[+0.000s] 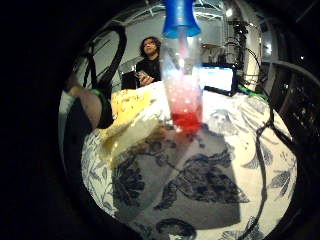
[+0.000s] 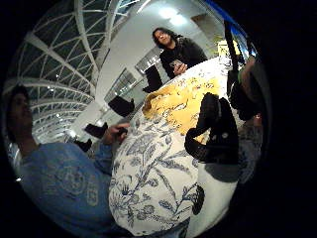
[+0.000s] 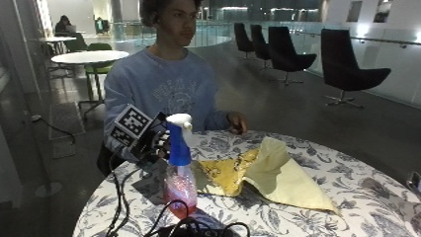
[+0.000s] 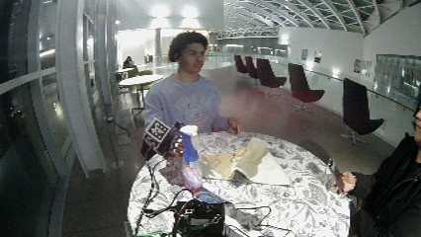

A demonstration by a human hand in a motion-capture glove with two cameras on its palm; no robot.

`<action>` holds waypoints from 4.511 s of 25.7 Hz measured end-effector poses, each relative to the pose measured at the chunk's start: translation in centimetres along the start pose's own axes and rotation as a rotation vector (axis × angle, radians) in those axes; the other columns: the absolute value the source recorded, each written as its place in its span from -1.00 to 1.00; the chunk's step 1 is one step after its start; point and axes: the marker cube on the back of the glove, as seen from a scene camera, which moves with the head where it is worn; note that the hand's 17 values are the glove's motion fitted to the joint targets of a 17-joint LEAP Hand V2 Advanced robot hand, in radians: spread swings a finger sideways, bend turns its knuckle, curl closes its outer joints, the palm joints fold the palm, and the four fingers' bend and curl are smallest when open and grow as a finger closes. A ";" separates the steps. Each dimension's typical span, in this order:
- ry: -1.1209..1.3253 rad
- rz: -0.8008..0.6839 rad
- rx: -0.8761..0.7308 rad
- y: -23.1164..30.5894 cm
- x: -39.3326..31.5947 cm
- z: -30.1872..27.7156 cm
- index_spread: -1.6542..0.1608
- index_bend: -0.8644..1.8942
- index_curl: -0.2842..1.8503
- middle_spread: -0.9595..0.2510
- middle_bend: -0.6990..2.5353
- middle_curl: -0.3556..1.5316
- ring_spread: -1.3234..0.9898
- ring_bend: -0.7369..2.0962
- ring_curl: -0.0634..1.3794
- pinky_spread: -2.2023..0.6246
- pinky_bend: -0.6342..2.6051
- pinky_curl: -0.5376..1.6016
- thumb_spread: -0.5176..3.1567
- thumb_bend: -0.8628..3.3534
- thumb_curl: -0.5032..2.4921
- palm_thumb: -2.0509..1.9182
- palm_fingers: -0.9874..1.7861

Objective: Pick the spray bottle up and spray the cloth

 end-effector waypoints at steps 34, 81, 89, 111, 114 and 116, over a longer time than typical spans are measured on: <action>-0.179 0.395 -0.287 -2.0 1.9 -3.0 0.45 -0.35 -0.50 0.48 -0.36 -0.28 0.11 -0.18 -0.48 0.66 -0.44 -0.22 -0.12 -0.52 -0.47 0.34 0.25; -0.442 0.563 0.001 -9.8 12.1 2.7 0.50 -0.26 -0.47 0.48 -0.36 -0.20 0.10 -0.17 -0.44 0.70 -0.43 -0.18 -0.19 -0.58 -0.40 0.45 0.43; -0.481 0.556 -0.095 -12.4 8.5 1.0 0.52 -0.28 -0.45 0.48 -0.37 -0.19 0.10 -0.18 -0.42 0.69 -0.45 -0.18 -0.22 -0.60 -0.37 0.47 0.48; -0.414 0.562 -0.748 -15.4 -1.3 4.2 0.56 -0.29 -0.45 0.51 -0.37 -0.16 0.13 -0.17 -0.39 0.68 -0.45 -0.17 -0.21 -0.60 -0.33 0.46 0.50; -0.375 0.577 -0.828 -15.6 -2.0 5.1 0.57 -0.29 -0.45 0.51 -0.38 -0.16 0.13 -0.17 -0.39 0.68 -0.44 -0.16 -0.21 -0.60 -0.33 0.45 0.50; -0.359 0.585 -0.873 -15.7 -2.5 5.6 0.58 -0.29 -0.44 0.52 -0.38 -0.16 0.13 -0.17 -0.39 0.68 -0.44 -0.16 -0.21 -0.60 -0.33 0.45 0.50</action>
